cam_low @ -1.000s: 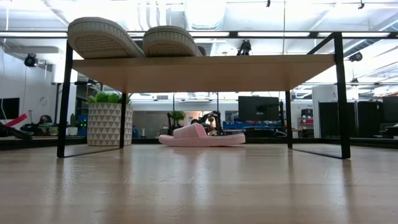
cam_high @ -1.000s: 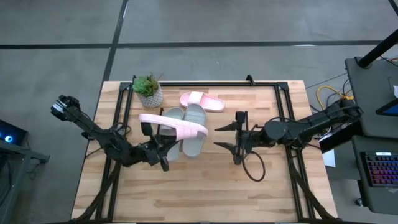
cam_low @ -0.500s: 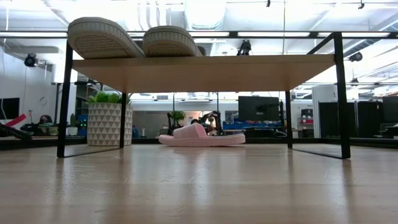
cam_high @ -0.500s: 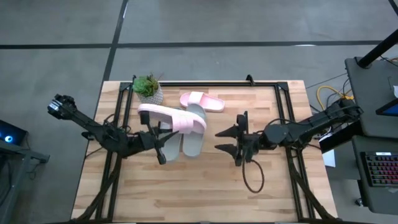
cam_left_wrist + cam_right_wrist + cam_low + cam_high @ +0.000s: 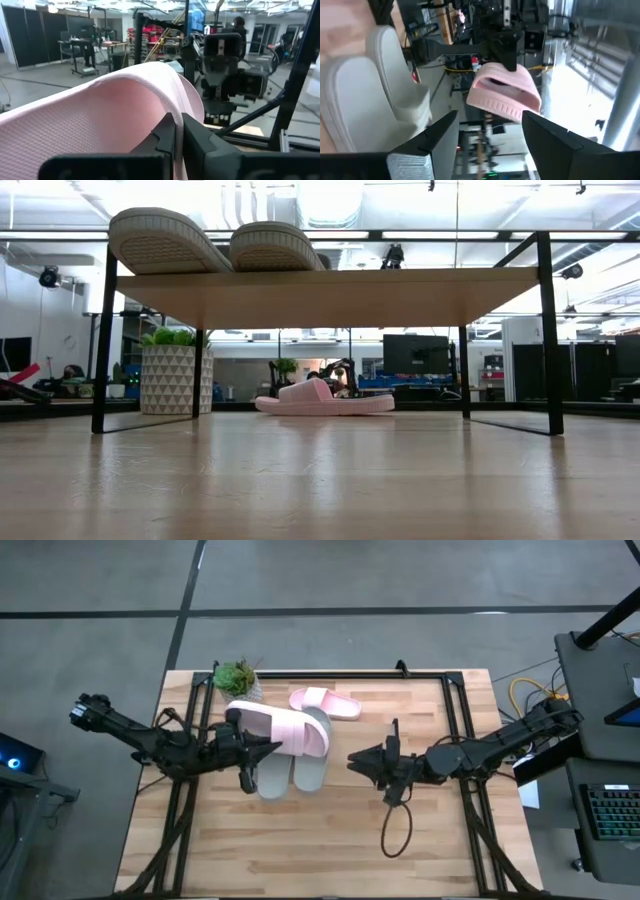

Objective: Pick and place slides into the shelf
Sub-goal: Put the bottom pink slide on the shelf

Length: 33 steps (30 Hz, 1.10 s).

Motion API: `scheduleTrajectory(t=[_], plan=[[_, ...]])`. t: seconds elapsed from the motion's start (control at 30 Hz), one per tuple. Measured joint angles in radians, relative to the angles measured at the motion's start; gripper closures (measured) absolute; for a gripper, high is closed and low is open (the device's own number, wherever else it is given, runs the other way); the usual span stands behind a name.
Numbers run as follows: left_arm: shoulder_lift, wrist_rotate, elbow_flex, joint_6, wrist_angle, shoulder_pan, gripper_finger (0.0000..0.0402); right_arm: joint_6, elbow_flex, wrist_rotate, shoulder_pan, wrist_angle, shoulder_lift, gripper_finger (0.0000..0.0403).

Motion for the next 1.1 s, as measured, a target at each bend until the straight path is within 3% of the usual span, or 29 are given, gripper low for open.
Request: scheduleTrajectory(t=[0.4, 0.67, 1.1], plan=[[-0.002, 0.064, 0.0, -0.193, -0.063, 0.041, 0.0401, -0.439, 0.0, 0.002, 0.0, 0.004, 0.0, 0.0193], [0.006, 0.188, 0.0, -0.314, -0.078, 0.108, 0.0401, -0.468, 0.0, 0.016, -0.028, 0.008, 0.026, 0.0193], [0.063, 0.256, 0.004, -0.322, -0.068, 0.178, 0.0401, -0.606, 0.02, 0.017, -0.048, 0.104, 0.108, 0.0193]])
